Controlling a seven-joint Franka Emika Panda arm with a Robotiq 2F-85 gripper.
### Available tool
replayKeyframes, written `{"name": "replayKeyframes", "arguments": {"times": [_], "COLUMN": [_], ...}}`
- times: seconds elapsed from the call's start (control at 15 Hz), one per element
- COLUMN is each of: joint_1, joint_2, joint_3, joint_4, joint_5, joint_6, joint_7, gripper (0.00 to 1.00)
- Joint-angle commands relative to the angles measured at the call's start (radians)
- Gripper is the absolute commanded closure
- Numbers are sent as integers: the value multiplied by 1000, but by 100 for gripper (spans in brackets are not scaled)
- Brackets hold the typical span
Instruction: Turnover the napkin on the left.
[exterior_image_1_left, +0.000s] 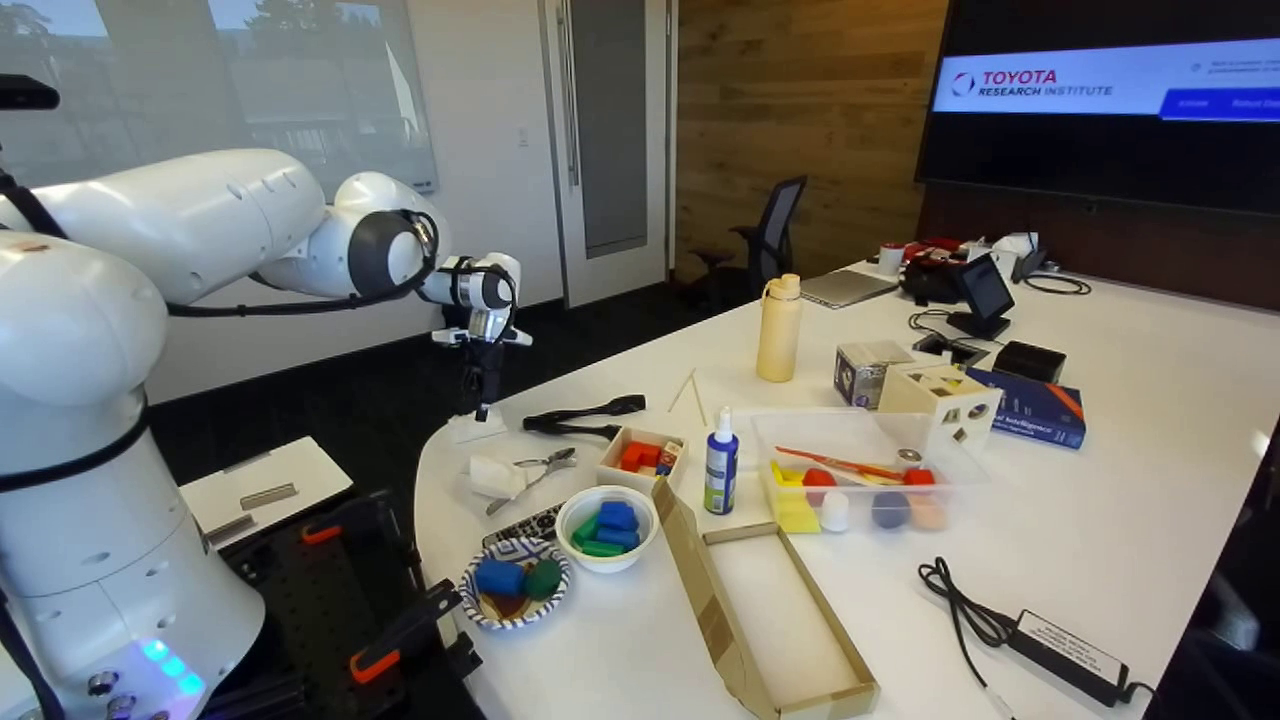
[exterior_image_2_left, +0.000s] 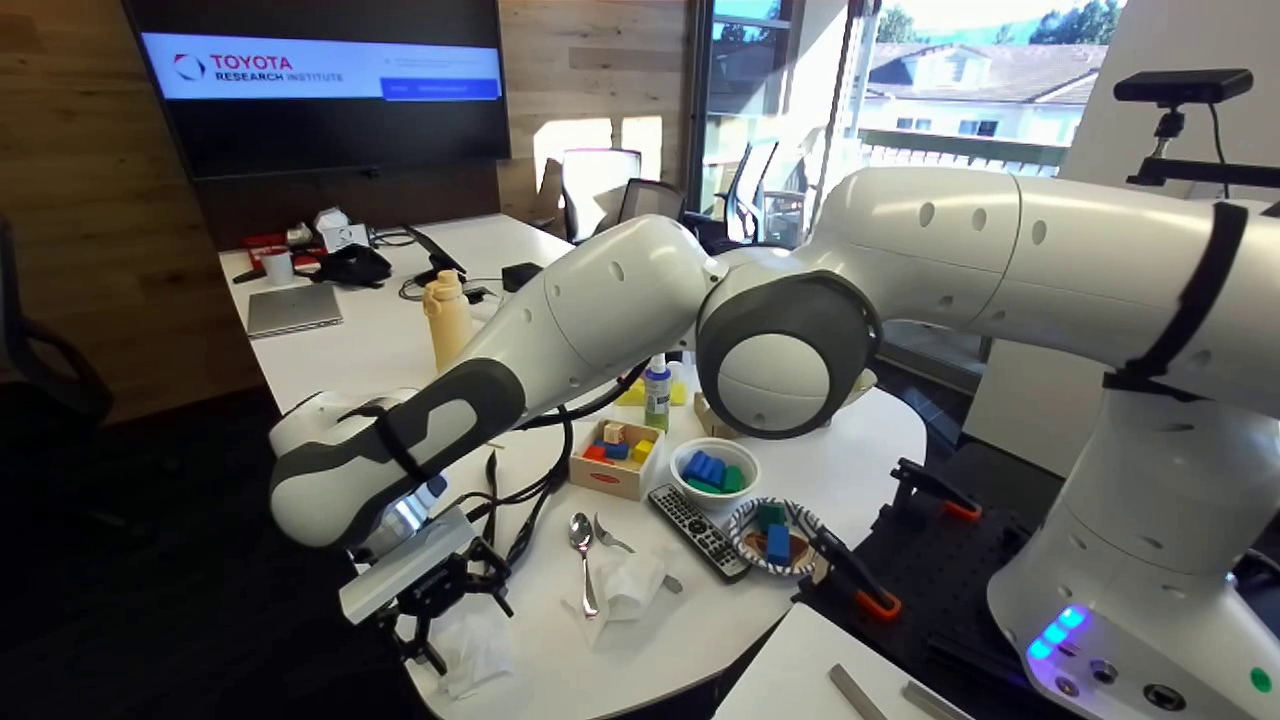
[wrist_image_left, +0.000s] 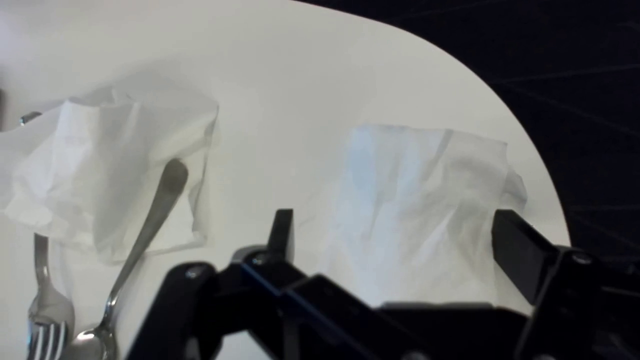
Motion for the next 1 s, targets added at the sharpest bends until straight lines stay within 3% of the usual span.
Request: {"name": "replayKeyframes", "arguments": {"times": [0.0, 0.47, 0.93], "joint_1": [6, 6, -7], "joint_2": [0, 0, 0], "joint_3": [-6, -5, -8], "joint_4": [12, 16, 10], "joint_5": [-6, 0, 3], "joint_6": [-36, -110, -88], "joint_7": [48, 122, 226], "gripper": [0, 0, 0]}}
